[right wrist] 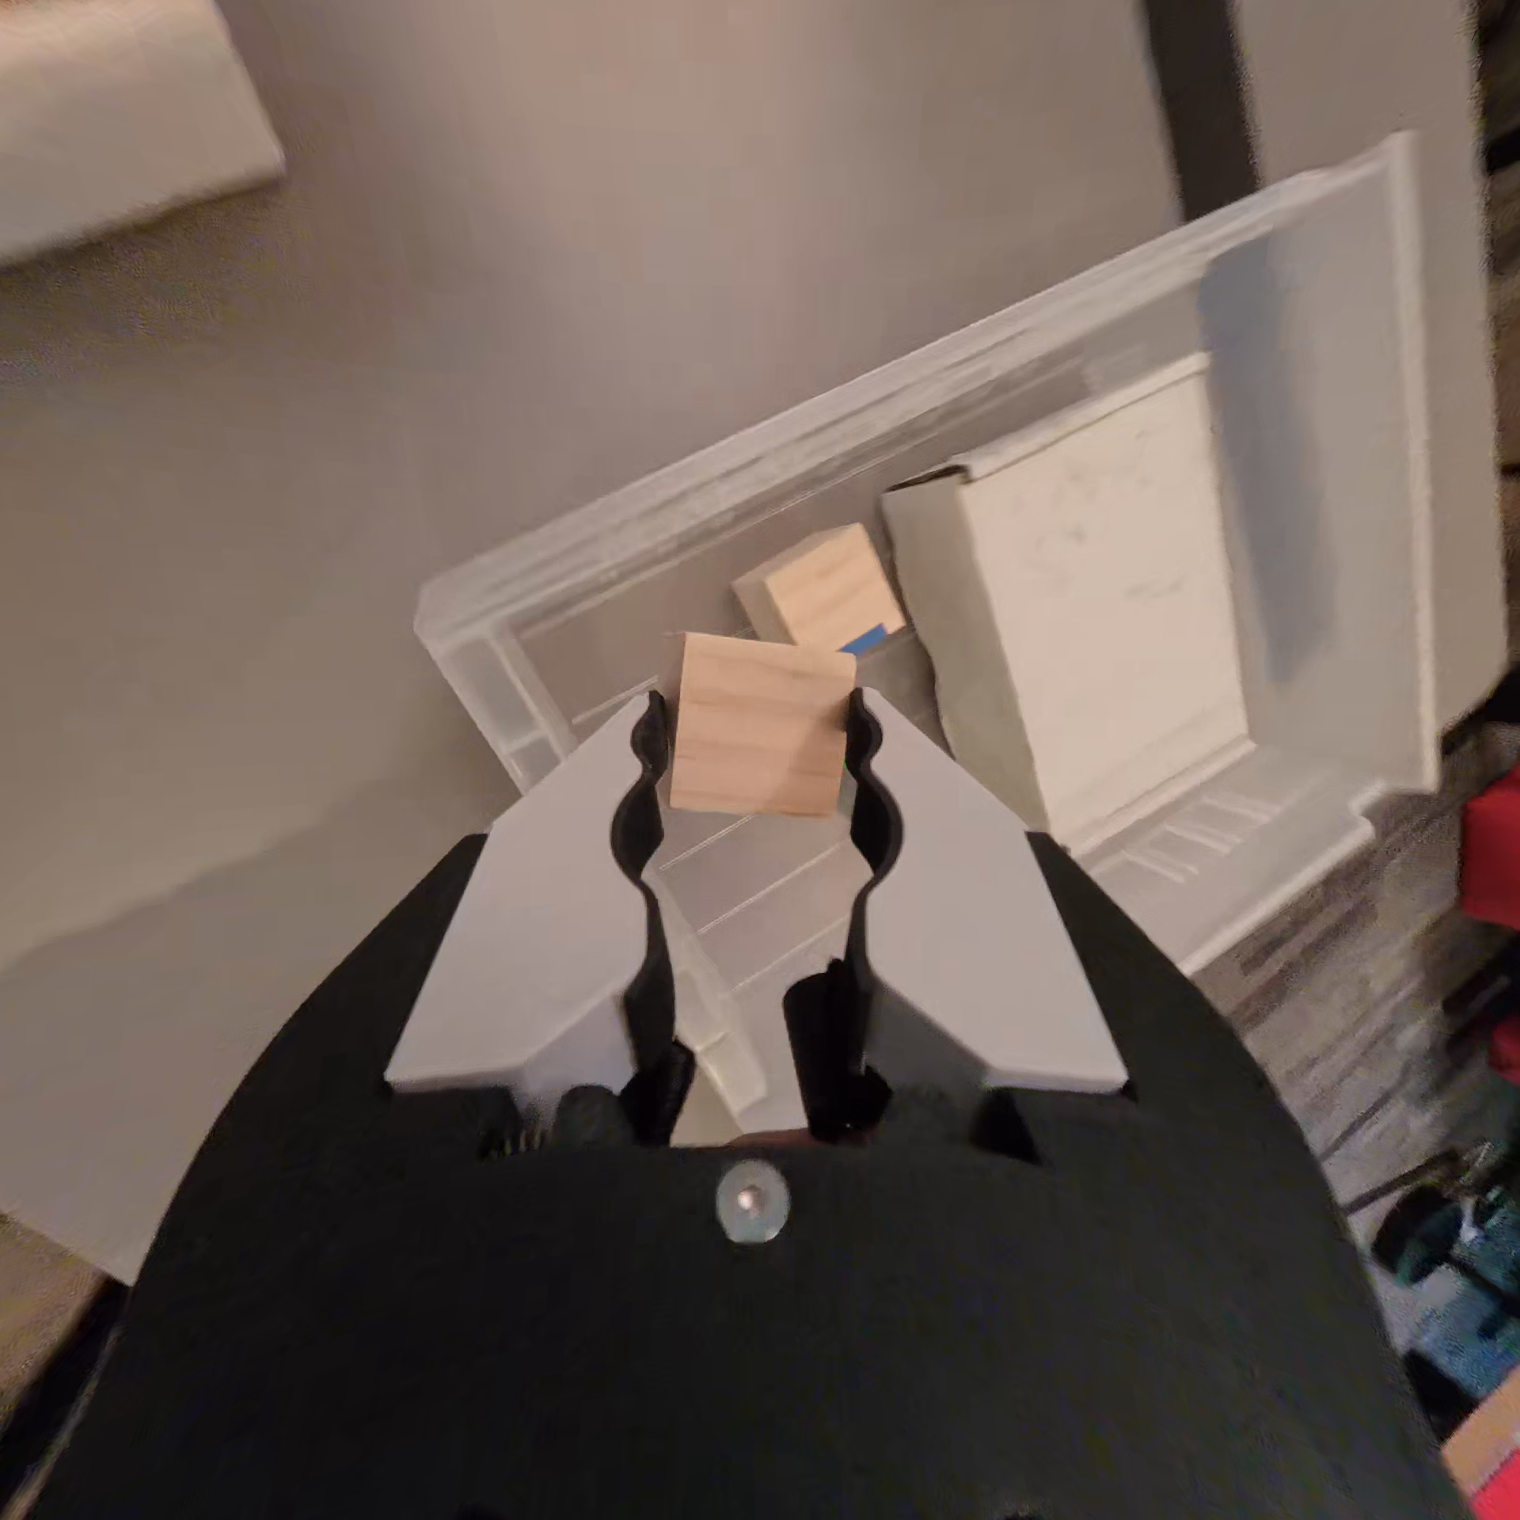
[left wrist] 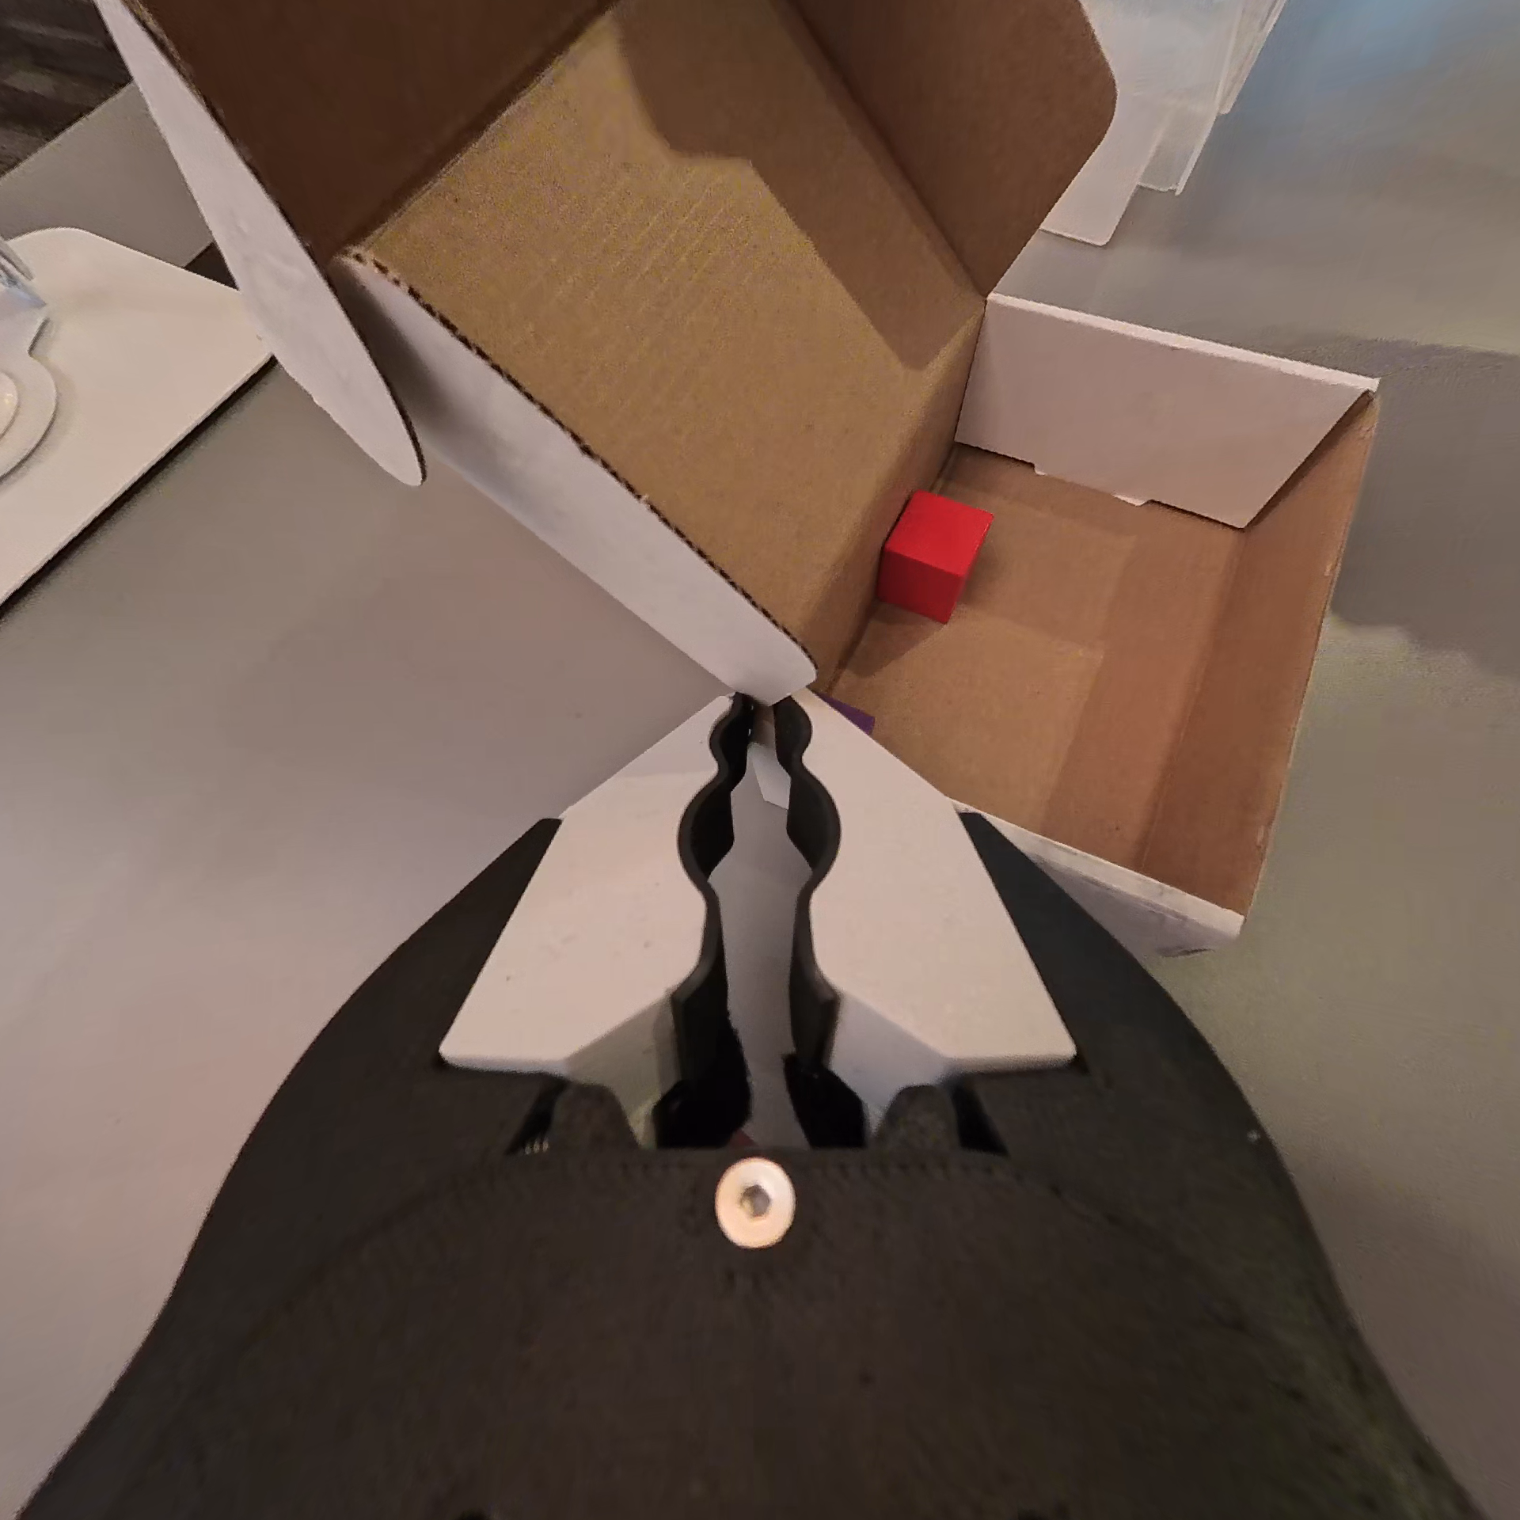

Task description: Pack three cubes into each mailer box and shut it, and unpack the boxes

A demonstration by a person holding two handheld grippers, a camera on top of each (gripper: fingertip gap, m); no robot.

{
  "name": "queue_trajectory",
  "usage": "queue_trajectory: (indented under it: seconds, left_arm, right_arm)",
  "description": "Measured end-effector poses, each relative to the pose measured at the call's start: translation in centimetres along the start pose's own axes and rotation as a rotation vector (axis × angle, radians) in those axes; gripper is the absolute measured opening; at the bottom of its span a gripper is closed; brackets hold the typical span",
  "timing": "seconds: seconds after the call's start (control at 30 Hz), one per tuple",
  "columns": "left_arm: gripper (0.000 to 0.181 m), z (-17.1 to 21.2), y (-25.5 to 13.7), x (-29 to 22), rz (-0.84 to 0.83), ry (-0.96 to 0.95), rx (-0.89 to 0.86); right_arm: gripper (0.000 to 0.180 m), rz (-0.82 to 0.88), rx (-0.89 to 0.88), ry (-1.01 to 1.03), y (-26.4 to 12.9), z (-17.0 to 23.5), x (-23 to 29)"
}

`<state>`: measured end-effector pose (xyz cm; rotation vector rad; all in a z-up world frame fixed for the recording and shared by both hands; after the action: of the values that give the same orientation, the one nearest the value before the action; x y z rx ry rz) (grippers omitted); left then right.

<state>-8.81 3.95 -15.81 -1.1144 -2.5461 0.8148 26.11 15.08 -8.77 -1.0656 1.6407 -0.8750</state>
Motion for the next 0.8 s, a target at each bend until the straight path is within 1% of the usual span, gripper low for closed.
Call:
queue_trajectory:
  seconds: [0.1, 0.23, 0.33, 0.43, 0.5, 0.57, 0.6, 0.67, 0.73, 0.8]
  left_arm:
    - [0.004, 0.0, 0.1, 0.0, 0.002, 0.002, -0.003]
    - [0.004, 0.0, 0.1, 0.1, 0.005, 0.003, -0.004]
    - [0.004, 0.0, 0.1, 0.1, 0.008, 0.002, -0.005]
    - [0.004, 0.0, 0.1, 0.2, 0.007, 0.003, -0.006]
    - [0.004, 0.0, 0.1, 0.1, 0.007, 0.004, -0.005]
    - [0.004, 0.0, 0.1, 0.1, 0.006, 0.005, -0.005]
    - [0.004, 0.0, 0.1, 0.1, 0.006, 0.006, -0.005]
    - [0.004, 0.0, 0.1, 0.1, 0.006, 0.005, -0.004]
    - [0.004, 0.0, 0.1, 0.1, 0.004, 0.006, -0.004]
    - [0.004, -0.1, 0.1, 0.1, 0.003, 0.007, -0.004]
  right_arm:
    - [0.042, -0.092, -0.001, -0.098, 2.7, 0.6, 0.7]
    - [0.042, -0.114, 0.034, -0.243, 4.9, 0.5, 0.9]
    - [0.042, -0.15, 0.066, -0.285, 6.0, 0.7, 1.0]
    - [0.042, -0.154, 0.073, -0.289, 6.1, 0.6, 0.8]
    - [0.045, -0.131, 0.081, -0.288, 5.4, 0.4, 0.7]
    - [0.065, -0.094, 0.063, -0.261, 4.0, -0.2, 0.5]
    - [0.069, -0.063, 0.058, -0.255, 3.0, -0.5, 0.4]
    - [0.068, 0.037, 0.048, -0.27, 0.3, -1.7, 0.4]
    - [0.061, 0.13, -0.031, -0.301, -3.1, -4.5, 1.7]
    - [0.054, 0.102, -0.174, -0.342, -5.8, -8.2, 4.9]
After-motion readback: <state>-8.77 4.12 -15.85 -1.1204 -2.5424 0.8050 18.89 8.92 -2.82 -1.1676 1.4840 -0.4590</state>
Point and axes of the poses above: each gripper's, where its closed fingertips meet, y out along the fingers, z out of its underside, x = y × z across the jaws, the point moved 7 cm from there along -y, back along the fingers, and after that the axes turned 2 degrees about -y, right-handed, at the moved point
